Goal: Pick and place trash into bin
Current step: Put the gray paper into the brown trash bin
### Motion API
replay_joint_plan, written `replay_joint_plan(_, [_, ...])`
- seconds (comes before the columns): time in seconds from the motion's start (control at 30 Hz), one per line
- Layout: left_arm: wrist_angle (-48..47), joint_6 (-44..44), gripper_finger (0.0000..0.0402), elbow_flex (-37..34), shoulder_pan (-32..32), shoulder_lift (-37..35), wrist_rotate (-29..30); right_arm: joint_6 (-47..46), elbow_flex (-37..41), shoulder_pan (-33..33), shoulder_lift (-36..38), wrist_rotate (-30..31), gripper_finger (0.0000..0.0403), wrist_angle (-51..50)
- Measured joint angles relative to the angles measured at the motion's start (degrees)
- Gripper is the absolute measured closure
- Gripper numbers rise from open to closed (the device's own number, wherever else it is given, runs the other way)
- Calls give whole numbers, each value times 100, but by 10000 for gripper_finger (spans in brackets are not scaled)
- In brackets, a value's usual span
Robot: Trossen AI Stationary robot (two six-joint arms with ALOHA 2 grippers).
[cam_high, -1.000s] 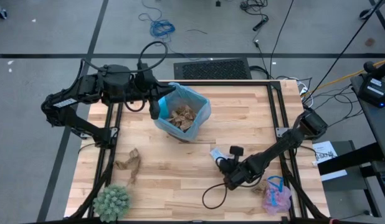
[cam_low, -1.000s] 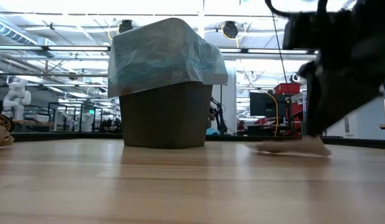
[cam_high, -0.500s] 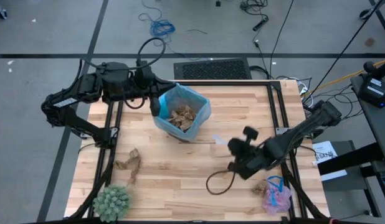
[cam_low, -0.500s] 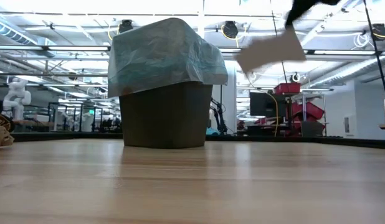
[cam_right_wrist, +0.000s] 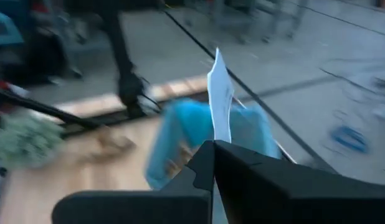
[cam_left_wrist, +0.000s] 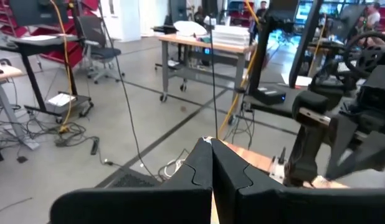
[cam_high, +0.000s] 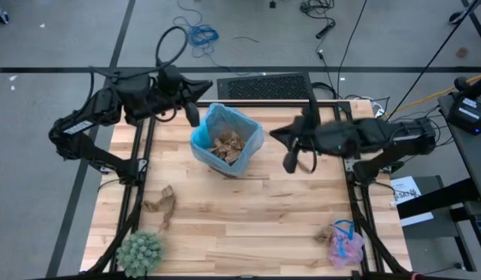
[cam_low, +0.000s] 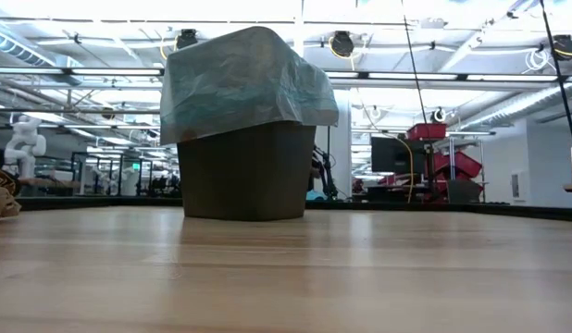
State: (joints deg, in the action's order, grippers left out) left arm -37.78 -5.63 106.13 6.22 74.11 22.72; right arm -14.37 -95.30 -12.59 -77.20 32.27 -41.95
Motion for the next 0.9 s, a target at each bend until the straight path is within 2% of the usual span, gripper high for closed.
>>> replay_joint_plan(0.17, [-22, -7, 402, 0, 61, -2, -1, 182, -73, 715, -295, -1401, 403, 675])
replay_joint_plan(0.33, [-19, -2, 402, 0, 61, -4, 0, 151, -70, 1209, -767, -2231, 403, 772])
replay_joint_plan(0.77, [-21, 2, 402, 0, 94, -2, 4, 314, -64, 1989, -2317, -3261, 402, 866])
replay_joint_plan(0.9, [-74, 38, 402, 0, 94, -3, 7, 174, -64, 2050, -2526, -3265, 373, 759])
